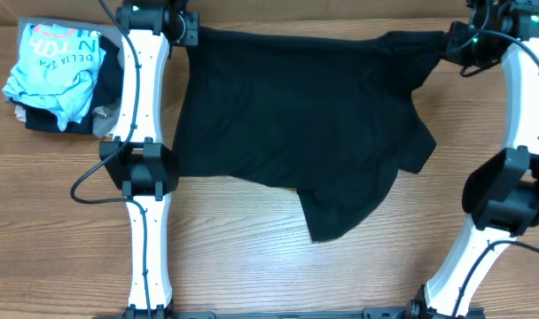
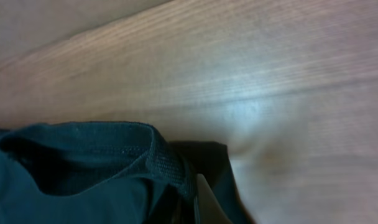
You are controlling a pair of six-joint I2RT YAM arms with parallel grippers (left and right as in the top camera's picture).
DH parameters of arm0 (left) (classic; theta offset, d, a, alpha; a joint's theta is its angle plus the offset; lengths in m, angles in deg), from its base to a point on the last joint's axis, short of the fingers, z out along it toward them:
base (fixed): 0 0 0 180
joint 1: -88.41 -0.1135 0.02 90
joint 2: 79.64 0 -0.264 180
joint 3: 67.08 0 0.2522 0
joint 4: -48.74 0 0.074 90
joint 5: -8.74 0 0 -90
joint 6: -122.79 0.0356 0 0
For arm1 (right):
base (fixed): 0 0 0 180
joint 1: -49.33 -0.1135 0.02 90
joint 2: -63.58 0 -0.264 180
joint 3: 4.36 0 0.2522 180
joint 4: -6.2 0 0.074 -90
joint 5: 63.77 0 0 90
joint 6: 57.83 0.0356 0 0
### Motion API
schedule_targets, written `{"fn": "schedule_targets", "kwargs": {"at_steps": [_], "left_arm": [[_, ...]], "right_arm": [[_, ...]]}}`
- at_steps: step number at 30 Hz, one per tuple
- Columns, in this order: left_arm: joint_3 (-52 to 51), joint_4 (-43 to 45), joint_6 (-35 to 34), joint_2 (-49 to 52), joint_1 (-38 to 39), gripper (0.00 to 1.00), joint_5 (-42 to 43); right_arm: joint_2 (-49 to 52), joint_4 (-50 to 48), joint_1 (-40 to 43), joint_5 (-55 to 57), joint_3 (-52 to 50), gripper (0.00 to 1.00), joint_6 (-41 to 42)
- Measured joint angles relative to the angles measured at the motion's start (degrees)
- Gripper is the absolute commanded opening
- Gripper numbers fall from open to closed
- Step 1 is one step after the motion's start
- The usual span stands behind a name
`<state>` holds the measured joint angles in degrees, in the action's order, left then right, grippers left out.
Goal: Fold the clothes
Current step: 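Lay the stretched shirt flat on the table and release both grippers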
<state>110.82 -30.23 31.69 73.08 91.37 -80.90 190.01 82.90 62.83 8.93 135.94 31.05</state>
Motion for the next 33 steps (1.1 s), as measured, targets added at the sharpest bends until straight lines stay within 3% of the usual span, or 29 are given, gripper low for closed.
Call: {"fn": "schedule_targets", "kwargs": {"at_steps": [6,15,23,24,25,29,31,33], "left_arm": [[-0.07,1.18,0.00,0.17,0.00,0.04,-0.20],[-0.04,-15.17,0.85,0.17,-0.09,0.04,-0.63],[-0.11,-19.69,1.29,0.17,-0.11,0.05,-0.66],[-0.42,-19.74,1.31,0.17,-0.11,0.10,-0.66],[-0.66,-19.80,1.31,0.17,-0.11,0.22,-0.66],[-1.77,-20.52,1.84,0.17,-0.13,0.72,-1.05],[-2.23,-21.11,2.10,0.17,-0.20,0.96,-1.33],[-2.34,-21.59,2.47,0.17,-0.35,1.00,-1.49]], "right_arm": [[0.28,2.16,-1.20,-0.52,0.00,0.04,2.19],[0.28,24.46,-1.27,0.96,0.00,0.04,3.96],[0.17,25.29,-1.27,3.74,-3.41,0.04,4.17],[0.17,24.61,-1.27,3.98,-5.25,0.04,4.17],[0.17,23.80,-1.27,4.11,-6.62,0.05,4.15],[0.17,21.05,-1.27,4.50,-11.54,0.31,4.13],[0.17,20.61,-1.22,4.87,-13.79,0.34,4.37],[0.17,20.72,-1.20,5.22,-14.60,0.37,4.39]]}}
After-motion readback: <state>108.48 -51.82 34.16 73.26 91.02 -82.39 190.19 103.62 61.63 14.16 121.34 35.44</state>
